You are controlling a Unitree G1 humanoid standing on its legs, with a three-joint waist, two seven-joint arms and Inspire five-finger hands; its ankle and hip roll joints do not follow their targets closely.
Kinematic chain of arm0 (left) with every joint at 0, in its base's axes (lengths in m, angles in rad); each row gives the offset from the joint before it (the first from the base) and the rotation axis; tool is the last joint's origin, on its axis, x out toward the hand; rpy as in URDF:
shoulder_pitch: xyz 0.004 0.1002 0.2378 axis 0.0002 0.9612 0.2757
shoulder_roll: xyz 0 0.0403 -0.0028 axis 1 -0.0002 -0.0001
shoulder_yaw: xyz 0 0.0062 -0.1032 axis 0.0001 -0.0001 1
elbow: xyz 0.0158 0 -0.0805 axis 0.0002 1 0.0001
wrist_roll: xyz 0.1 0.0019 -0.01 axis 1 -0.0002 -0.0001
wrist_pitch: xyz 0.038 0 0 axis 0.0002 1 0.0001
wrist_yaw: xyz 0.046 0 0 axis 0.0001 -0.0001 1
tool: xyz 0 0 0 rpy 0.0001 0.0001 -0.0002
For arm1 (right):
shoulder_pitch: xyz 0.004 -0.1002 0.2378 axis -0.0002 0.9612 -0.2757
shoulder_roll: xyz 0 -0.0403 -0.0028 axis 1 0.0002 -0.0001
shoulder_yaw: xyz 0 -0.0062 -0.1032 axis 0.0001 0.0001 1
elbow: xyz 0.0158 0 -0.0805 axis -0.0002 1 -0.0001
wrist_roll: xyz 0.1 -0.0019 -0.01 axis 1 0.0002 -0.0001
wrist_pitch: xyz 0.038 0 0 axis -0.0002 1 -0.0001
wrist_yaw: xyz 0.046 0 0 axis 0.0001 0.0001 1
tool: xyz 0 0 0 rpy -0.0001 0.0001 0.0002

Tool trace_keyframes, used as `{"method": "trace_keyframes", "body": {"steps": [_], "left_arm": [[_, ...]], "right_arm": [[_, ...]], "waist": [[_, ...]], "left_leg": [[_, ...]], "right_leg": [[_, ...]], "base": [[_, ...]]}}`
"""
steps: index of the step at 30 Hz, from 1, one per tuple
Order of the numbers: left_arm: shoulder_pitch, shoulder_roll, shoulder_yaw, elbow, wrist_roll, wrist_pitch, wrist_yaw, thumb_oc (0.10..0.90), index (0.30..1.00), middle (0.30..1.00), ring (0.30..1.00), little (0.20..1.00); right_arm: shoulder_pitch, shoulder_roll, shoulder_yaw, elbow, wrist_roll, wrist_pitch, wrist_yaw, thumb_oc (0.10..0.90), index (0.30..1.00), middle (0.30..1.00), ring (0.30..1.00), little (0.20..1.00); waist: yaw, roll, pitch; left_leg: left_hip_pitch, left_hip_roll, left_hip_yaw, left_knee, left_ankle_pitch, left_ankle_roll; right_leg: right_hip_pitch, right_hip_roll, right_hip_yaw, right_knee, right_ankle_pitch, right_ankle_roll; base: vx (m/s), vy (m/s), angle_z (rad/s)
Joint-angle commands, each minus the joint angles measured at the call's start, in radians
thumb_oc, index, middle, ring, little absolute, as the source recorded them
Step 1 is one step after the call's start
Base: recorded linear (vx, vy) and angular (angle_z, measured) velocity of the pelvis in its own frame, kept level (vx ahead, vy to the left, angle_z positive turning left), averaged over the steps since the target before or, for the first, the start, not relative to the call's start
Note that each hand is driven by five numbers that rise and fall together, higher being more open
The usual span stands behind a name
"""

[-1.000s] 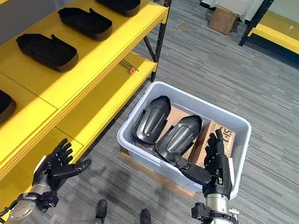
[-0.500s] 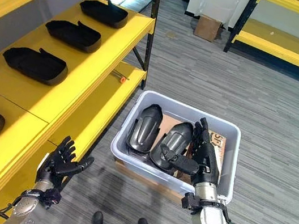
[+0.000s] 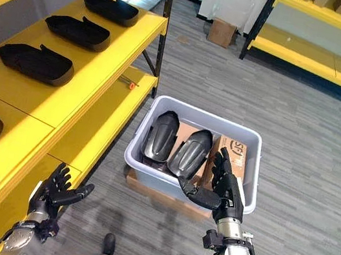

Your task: Move parts from the plastic box to the shelf.

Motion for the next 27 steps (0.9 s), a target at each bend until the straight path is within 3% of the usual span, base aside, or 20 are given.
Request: {"method": "trace_keyframes", "body": {"steps": [1, 4, 7, 11, 12, 15, 19, 20, 21, 22, 24, 25, 27], "left_arm": [[-0.066, 0.037, 0.018, -0.123, -0.051, -0.089, -0.035, 0.900, 1.000, 1.000, 1.000, 1.000], [-0.055, 0.027, 0.018, -0.130, -0.062, -0.088, -0.041, 0.900, 1.000, 1.000, 1.000, 1.000], [-0.063, 0.026, -0.003, -0.136, -0.060, -0.086, -0.045, 0.900, 1.000, 1.000, 1.000, 1.000], [-0.071, 0.031, -0.016, -0.140, -0.058, -0.086, -0.048, 0.900, 1.000, 1.000, 1.000, 1.000], [-0.101, 0.037, -0.030, -0.137, -0.058, -0.089, -0.042, 0.900, 1.000, 1.000, 1.000, 1.000], [-0.112, 0.036, -0.028, -0.134, -0.061, -0.092, -0.038, 0.900, 1.000, 1.000, 1.000, 1.000], [-0.102, 0.032, 0.000, -0.138, -0.073, -0.096, -0.035, 0.900, 1.000, 1.000, 1.000, 1.000], [-0.097, 0.031, 0.013, -0.142, -0.078, -0.094, -0.035, 0.900, 1.000, 1.000, 1.000, 1.000], [-0.090, 0.028, 0.017, -0.149, -0.086, -0.095, -0.037, 0.900, 1.000, 1.000, 1.000, 1.000], [-0.083, 0.024, 0.019, -0.153, -0.085, -0.091, -0.038, 0.900, 1.000, 1.000, 1.000, 1.000], [-0.083, 0.021, 0.010, -0.159, -0.091, -0.089, -0.041, 0.900, 1.000, 1.000, 1.000, 1.000], [-0.108, 0.021, -0.013, -0.149, -0.078, -0.095, -0.027, 0.900, 1.000, 1.000, 1.000, 1.000], [-0.109, 0.017, -0.015, -0.151, -0.073, -0.098, -0.027, 0.900, 1.000, 1.000, 1.000, 1.000]], "right_arm": [[-0.060, -0.044, -0.074, -0.105, 0.026, -0.103, -0.008, 0.900, 1.000, 1.000, 1.000, 1.000], [-0.061, -0.056, -0.075, -0.108, 0.033, -0.103, -0.005, 0.900, 1.000, 1.000, 1.000, 1.000], [-0.071, -0.063, -0.079, -0.106, 0.039, -0.107, -0.013, 0.900, 1.000, 1.000, 1.000, 1.000], [-0.072, -0.066, -0.083, -0.108, 0.040, -0.111, -0.017, 0.900, 1.000, 1.000, 1.000, 1.000], [-0.078, -0.068, -0.089, -0.110, 0.037, -0.119, -0.029, 0.900, 1.000, 1.000, 1.000, 1.000], [-0.084, -0.076, -0.091, -0.110, 0.022, -0.124, -0.040, 0.900, 1.000, 1.000, 1.000, 1.000], [-0.096, -0.098, -0.088, -0.120, 0.004, -0.133, -0.039, 0.900, 1.000, 1.000, 1.000, 1.000], [-0.097, -0.112, -0.084, -0.116, -0.004, -0.136, -0.037, 0.900, 1.000, 1.000, 1.000, 1.000], [-0.100, -0.120, -0.081, -0.119, 0.005, -0.137, -0.030, 0.900, 1.000, 1.000, 1.000, 1.000], [-0.091, -0.127, -0.084, -0.117, 0.007, -0.138, -0.025, 0.900, 1.000, 1.000, 1.000, 1.000], [-0.078, -0.120, -0.113, -0.119, 0.023, -0.143, -0.044, 0.900, 1.000, 1.000, 1.000, 1.000], [-0.086, -0.110, -0.121, -0.114, 0.011, -0.150, -0.073, 0.900, 1.000, 1.000, 1.000, 1.000], [-0.088, -0.102, -0.123, -0.120, -0.006, -0.153, -0.078, 0.900, 1.000, 1.000, 1.000, 1.000]], "waist": [[-0.024, 0.017, -0.063], [-0.030, 0.036, -0.072], [-0.037, 0.063, -0.076], [-0.044, 0.076, -0.071], [-0.054, 0.094, -0.065], [-0.060, 0.103, -0.062], [-0.053, 0.113, -0.050], [-0.031, 0.097, -0.023], [-0.026, 0.084, -0.012], [-0.019, 0.076, -0.003], [-0.020, 0.076, 0.001], [-0.011, 0.098, 0.021], [-0.002, 0.106, 0.026]], "left_leg": [[0.142, 0.147, -0.054, -0.010, -0.130, -0.038], [0.162, 0.184, -0.048, -0.055, -0.097, -0.054], [0.165, 0.199, -0.042, -0.095, -0.060, -0.063], [0.158, 0.204, -0.047, -0.108, -0.044, -0.066], [0.141, 0.212, -0.044, -0.109, -0.027, -0.073], [0.134, 0.225, -0.043, -0.093, -0.018, -0.080], [0.091, 0.267, -0.073, 0.028, 0.092, -0.099], [0.036, 0.246, -0.156, 0.162, 0.168, -0.095], [-0.008, 0.204, -0.201, 0.247, 0.152, -0.076], [-0.028, 0.196, -0.203, 0.251, 0.154, -0.065], [-0.091, 0.213, -0.154, 0.079, 0.146, -0.062], [-0.137, 0.201, -0.141, -0.086, 0.217, -0.090], [-0.141, 0.189, -0.154, -0.103, 0.216, -0.094]], "right_leg": [[-0.099, 0.027, 0.018, 0.067, 0.011, -0.027], [-0.099, 0.060, 0.021, 0.078, -0.022, -0.042], [-0.115, 0.082, 0.028, 0.102, -0.050, -0.053], [-0.133, 0.089, 0.034, 0.128, -0.067, -0.060], [-0.158, 0.099, 0.040, 0.166, -0.094, -0.070], [-0.164, 0.111, 0.045, 0.188, -0.113, -0.083], [-0.135, 0.163, 0.054, 0.181, -0.142, -0.133], [-0.108, 0.187, 0.066, 0.161, -0.139, -0.164], [-0.099, 0.187, 0.072, 0.145, -0.138, -0.175], [-0.087, 0.186, 0.070, 0.137, -0.145, -0.180], [-0.058, 0.185, 0.063, 0.117, -0.165, -0.169], [-0.051, 0.207, 0.068, 0.134, -0.180, -0.158], [-0.041, 0.215, 0.087, 0.152, -0.198, -0.149]], "base": [[0.12, -0.235, -0.07], [0.07, -0.134, -0.18], [0.04, -0.105, -0.14], [-0.01, -0.055, 0.00], [-0.02, -0.076, 0.06], [0.01, -0.127, 0.11], [0.03, -0.227, 0.06], [0.02, -0.375, 0.12], [0.04, -0.358, 0.40], [0.11, -0.194, 0.34], [0.23, -0.019, 0.38], [0.21, 0.082, 0.50], [0.19, 0.118, 0.16]]}}
